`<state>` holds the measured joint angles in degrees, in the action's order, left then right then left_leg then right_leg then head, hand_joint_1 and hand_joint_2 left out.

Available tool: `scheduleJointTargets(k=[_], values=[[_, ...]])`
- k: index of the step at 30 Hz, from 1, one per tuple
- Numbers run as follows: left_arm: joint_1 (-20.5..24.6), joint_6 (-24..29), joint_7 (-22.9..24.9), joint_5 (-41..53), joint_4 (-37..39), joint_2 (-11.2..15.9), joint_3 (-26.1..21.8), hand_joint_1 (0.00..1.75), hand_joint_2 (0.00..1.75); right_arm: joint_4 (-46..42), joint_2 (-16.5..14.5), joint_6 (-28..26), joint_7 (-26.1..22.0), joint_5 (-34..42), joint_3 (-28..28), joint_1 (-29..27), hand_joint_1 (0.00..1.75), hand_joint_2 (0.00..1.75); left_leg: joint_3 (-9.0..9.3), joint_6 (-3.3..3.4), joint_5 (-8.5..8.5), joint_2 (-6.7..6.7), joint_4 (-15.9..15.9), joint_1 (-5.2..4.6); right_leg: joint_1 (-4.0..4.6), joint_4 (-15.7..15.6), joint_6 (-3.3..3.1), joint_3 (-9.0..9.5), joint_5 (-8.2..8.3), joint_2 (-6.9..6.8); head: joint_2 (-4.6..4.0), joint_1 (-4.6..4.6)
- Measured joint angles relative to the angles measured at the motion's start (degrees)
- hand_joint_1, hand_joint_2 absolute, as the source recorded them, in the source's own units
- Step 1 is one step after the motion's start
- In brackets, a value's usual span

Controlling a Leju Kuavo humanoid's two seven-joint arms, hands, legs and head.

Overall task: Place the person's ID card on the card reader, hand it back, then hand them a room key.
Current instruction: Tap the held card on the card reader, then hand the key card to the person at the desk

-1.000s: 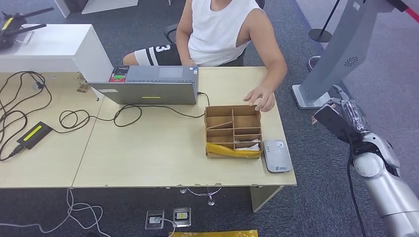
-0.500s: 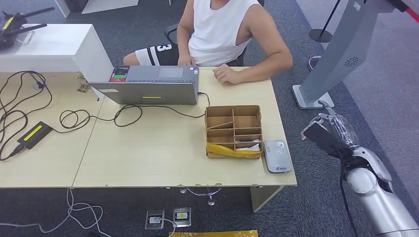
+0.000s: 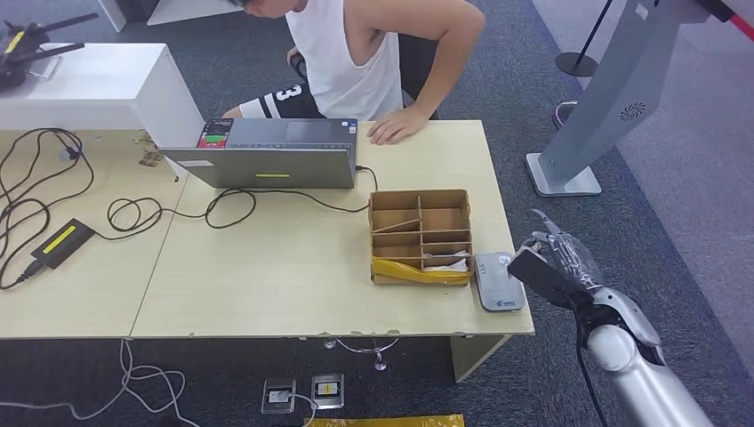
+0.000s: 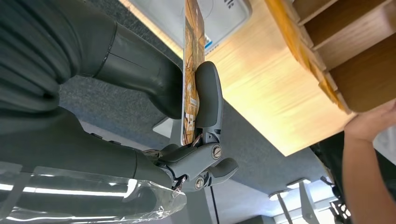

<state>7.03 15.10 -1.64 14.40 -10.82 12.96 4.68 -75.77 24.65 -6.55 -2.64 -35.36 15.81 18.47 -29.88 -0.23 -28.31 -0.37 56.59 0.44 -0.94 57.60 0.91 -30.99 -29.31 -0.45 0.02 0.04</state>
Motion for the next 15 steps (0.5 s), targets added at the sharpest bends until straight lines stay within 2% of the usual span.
scheduleJointTargets(k=[15], values=[[0.3, 0.0, 0.0, 0.1, 0.0, -0.1, 0.0, 0.0, 0.0, 2.9, -2.1, -1.6, -1.7, -0.4, 2.1, -0.5, 1.75, 1.75, 0.0, 0.0, 0.0, 0.05, 0.0, 0.0, 0.0, 0.0, 0.0, -0.01, 0.0, 0.02, -0.01, 0.0]])
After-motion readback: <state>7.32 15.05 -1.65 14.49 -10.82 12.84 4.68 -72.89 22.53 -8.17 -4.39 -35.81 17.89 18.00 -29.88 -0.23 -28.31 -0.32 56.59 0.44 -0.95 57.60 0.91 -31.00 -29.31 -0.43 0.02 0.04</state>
